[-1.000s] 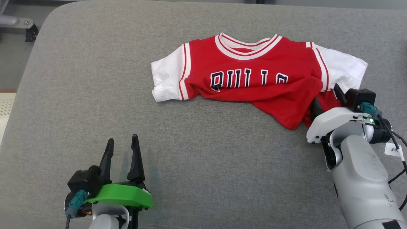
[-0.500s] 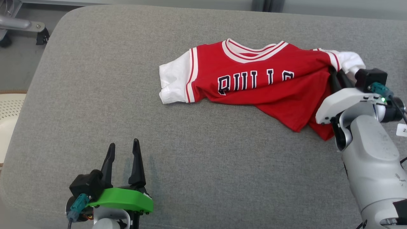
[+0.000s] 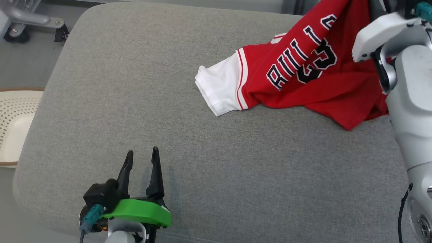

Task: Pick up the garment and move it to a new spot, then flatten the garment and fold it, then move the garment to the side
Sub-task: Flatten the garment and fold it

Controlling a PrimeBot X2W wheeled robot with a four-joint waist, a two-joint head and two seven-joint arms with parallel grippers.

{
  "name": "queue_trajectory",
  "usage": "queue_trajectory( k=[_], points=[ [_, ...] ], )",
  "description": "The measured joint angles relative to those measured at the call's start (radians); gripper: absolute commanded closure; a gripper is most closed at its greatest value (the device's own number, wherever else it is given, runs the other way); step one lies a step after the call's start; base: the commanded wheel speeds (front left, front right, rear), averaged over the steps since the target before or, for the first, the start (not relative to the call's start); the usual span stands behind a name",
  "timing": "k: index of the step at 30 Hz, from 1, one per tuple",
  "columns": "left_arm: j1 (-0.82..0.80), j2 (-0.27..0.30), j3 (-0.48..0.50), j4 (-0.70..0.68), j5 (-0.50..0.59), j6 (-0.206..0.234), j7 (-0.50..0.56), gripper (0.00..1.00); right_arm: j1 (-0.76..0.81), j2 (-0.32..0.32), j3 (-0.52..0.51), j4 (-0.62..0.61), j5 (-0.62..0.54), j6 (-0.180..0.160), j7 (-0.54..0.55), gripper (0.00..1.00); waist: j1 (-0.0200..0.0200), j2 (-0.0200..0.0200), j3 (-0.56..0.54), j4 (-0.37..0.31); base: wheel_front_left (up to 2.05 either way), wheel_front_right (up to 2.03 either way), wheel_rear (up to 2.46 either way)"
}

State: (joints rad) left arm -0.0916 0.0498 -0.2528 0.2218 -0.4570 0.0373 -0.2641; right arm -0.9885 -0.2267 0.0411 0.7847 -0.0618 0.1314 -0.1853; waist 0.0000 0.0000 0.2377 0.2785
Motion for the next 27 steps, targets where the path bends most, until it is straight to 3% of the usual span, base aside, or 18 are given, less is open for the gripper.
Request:
queue_trajectory(
  k=[8, 9, 10, 11, 12, 18, 27],
  points=[
    [-0.029, 0.000, -0.048, -0.021, -0.025, 0.002, 0.000, 0.00, -0.135, -0.034, 0.067, 0.156, -0.071, 0.000, 0.045, 1.00, 0.0000, 0.0000, 0.029, 0.075, 0.00, 0.00, 0.00],
    [-0.034, 0.000, -0.055, -0.022, -0.028, 0.002, 0.000, 0.00, -0.143, -0.036, 0.067, 0.184, -0.077, 0.000, 0.044, 0.88, 0.0000, 0.0000, 0.034, 0.085, 0.00, 0.00, 0.00],
    [-0.038, 0.000, -0.060, -0.024, -0.031, 0.003, 0.000, 0.00, -0.149, -0.041, 0.068, 0.210, -0.092, 0.000, 0.043, 0.59, 0.0000, 0.0000, 0.039, 0.096, 0.00, 0.00, 0.00],
    [-0.040, 0.000, -0.064, -0.025, -0.034, 0.003, 0.000, 0.00, -0.152, -0.044, 0.066, 0.229, -0.102, 0.000, 0.038, 0.04, 0.0001, 0.0000, 0.043, 0.103, 0.00, 0.00, 0.00],
    [-0.042, 0.000, -0.068, -0.027, -0.035, 0.005, 0.000, 0.00, -0.157, -0.044, 0.053, 0.248, -0.102, 0.000, 0.027, 0.00, 0.0000, 0.0000, 0.050, 0.111, 0.00, 0.00, 0.00],
    [-0.042, 0.000, -0.050, -0.039, -0.039, 0.020, 0.000, 0.00, -0.187, 0.001, 0.069, 0.317, -0.100, 0.000, -0.028, 0.00, 0.0001, 0.0000, 0.086, 0.123, 0.00, 0.00, 0.00],
    [-0.040, 0.000, -0.013, -0.039, -0.006, 0.015, 0.000, 0.00, -0.121, 0.030, 0.119, 0.287, 0.023, 0.000, -0.075, 0.00, 0.0001, 0.0000, 0.081, 0.037, 0.00, 0.00, 0.00]
  ],
)
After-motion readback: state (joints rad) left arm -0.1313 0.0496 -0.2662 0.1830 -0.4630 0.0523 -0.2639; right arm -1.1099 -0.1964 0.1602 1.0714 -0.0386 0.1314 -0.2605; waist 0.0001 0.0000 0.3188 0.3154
